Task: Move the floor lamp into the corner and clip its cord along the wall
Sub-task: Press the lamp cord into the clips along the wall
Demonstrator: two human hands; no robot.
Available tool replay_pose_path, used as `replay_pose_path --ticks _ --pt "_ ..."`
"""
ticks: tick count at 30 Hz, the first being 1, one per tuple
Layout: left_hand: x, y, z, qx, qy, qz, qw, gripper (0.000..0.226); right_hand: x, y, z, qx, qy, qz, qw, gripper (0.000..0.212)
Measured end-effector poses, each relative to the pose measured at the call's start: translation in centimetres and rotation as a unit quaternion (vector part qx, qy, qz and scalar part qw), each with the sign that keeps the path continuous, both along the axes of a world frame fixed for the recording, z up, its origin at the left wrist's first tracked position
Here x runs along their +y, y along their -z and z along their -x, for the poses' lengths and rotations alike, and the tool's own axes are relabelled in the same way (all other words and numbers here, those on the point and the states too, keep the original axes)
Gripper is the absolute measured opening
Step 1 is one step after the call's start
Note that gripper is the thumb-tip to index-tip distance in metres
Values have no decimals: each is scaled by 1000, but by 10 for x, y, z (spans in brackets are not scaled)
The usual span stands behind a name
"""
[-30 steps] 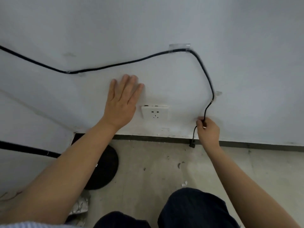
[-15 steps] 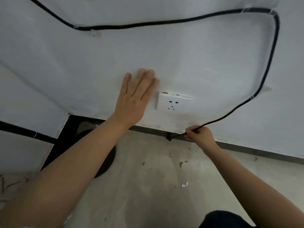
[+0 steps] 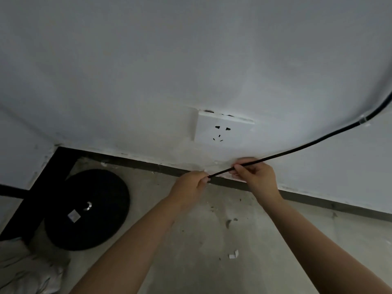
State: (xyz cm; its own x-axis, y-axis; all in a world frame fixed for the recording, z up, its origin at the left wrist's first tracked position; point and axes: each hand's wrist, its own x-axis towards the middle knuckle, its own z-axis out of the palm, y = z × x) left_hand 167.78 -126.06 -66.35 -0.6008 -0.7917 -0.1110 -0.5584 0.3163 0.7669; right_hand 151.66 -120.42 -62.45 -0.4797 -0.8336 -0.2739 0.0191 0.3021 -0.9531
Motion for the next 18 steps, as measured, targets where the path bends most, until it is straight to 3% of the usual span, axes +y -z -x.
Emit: replay_pose_path --ticks 4,6,7,13,18 --pt "-1 -9 0 32 -50 85 995 20 1 0 -5 106 19 -6 994 3" --pt "5 44 29 37 -33 103 993 25 12 52 6 160 78 -37 983 5" --pt "5 41 30 24 -30 92 995 26 9 53 5 180 88 -34 979 6" --pt "2 36 39 25 -82 148 985 29 0 50 6 367 45 15 929 14" --pt "-4 41 48 -73 -77 117 987 28 0 50 9 456 16 44 889 11"
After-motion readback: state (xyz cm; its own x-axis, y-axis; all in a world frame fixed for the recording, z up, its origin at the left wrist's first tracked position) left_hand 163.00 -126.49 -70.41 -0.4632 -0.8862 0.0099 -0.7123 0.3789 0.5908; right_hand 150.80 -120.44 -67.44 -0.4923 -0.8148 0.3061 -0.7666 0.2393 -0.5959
